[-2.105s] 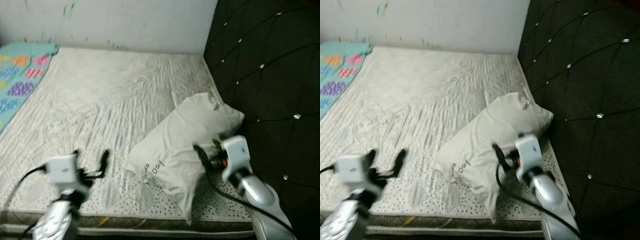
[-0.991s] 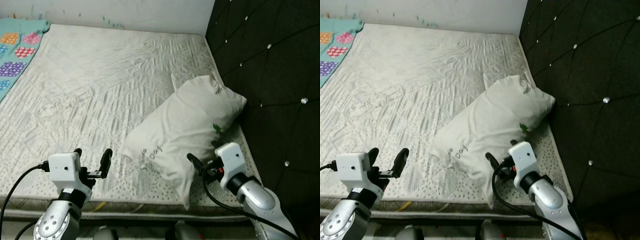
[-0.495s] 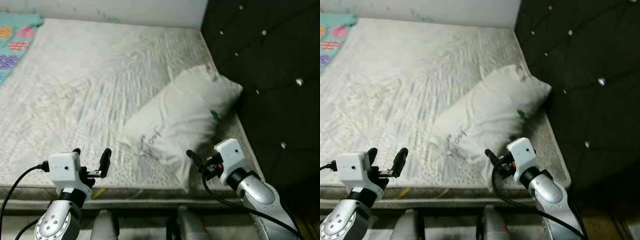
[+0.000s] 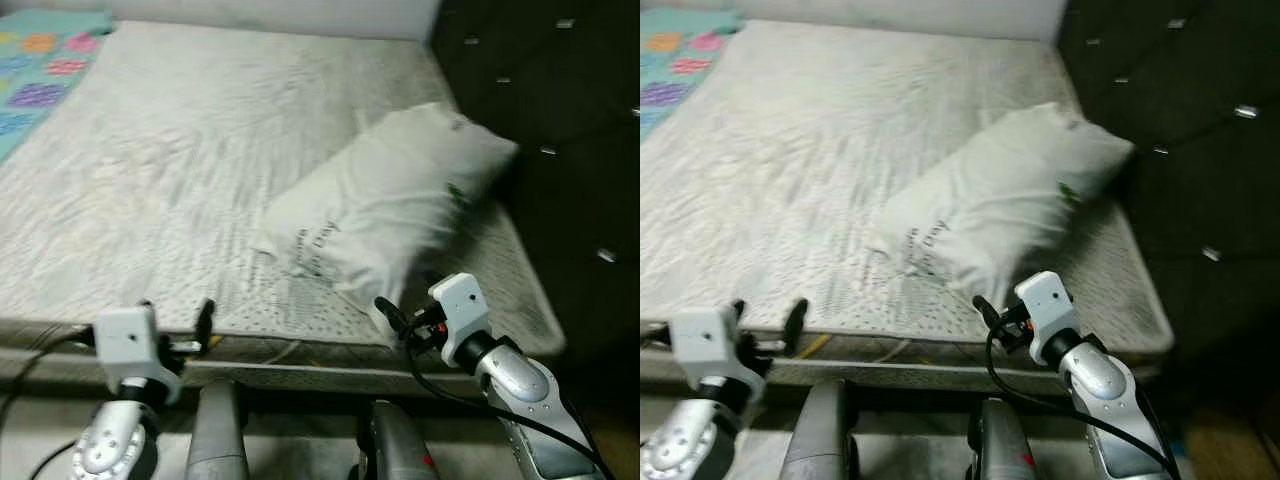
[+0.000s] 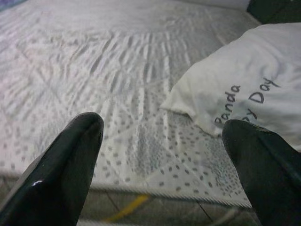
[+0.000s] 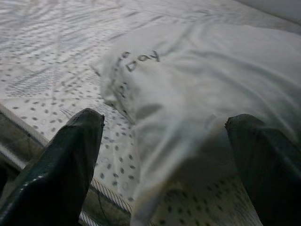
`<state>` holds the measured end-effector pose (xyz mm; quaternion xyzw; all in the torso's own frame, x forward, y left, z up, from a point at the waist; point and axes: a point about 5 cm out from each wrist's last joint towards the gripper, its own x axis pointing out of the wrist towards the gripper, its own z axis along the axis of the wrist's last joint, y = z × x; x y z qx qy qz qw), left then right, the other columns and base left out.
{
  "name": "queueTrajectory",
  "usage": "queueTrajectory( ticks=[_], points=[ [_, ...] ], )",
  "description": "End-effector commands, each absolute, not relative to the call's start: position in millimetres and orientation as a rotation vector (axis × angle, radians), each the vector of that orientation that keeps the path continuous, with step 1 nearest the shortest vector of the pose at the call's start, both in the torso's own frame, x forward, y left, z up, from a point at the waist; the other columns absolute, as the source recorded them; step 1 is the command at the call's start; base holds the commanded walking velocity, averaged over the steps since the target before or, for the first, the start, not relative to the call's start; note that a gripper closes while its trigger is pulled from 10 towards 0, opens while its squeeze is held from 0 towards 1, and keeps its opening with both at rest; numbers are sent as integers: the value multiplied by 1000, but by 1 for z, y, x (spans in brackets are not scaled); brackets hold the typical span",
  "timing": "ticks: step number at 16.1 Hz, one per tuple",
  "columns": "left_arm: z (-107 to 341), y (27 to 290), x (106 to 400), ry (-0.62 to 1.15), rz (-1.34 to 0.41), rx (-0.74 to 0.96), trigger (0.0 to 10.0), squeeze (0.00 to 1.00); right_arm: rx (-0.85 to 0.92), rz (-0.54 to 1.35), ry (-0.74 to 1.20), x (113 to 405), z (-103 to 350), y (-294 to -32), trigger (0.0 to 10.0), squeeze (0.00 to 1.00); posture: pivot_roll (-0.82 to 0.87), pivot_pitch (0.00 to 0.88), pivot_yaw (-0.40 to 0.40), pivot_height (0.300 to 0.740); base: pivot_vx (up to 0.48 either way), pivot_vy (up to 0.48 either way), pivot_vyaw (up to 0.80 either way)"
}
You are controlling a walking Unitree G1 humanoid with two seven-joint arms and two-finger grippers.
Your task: Clean up the room
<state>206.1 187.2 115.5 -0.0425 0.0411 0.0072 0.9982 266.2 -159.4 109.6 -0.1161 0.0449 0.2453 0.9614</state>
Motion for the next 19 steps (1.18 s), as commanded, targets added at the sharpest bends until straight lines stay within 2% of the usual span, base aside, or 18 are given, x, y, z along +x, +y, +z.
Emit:
queueTrajectory(
  ticks=[1, 5, 15, 19],
  points=[
    [117, 186, 206, 75, 18, -80, 10000, 0, -246, 491, 92, 266, 109, -163, 10000, 0, -69, 164, -57, 598, 0, 0, 0],
    [117, 185, 206, 75, 23, -76, 10000, 0, -247, 502, 85, 267, 109, -162, 10000, 0, -68, 163, -56, 598, 0, 0, 0],
    [118, 185, 207, 72, 43, -79, 10000, 0, -231, 528, 81, 264, 110, -159, 10000, 0, -70, 182, -66, 468, 0, 0, 0],
    [122, 189, 208, 56, 74, -77, 10000, 0, -216, 505, 69, 269, 113, -157, 10000, 0, -69, 193, -71, 468, 0, 0, 0]
  ],
)
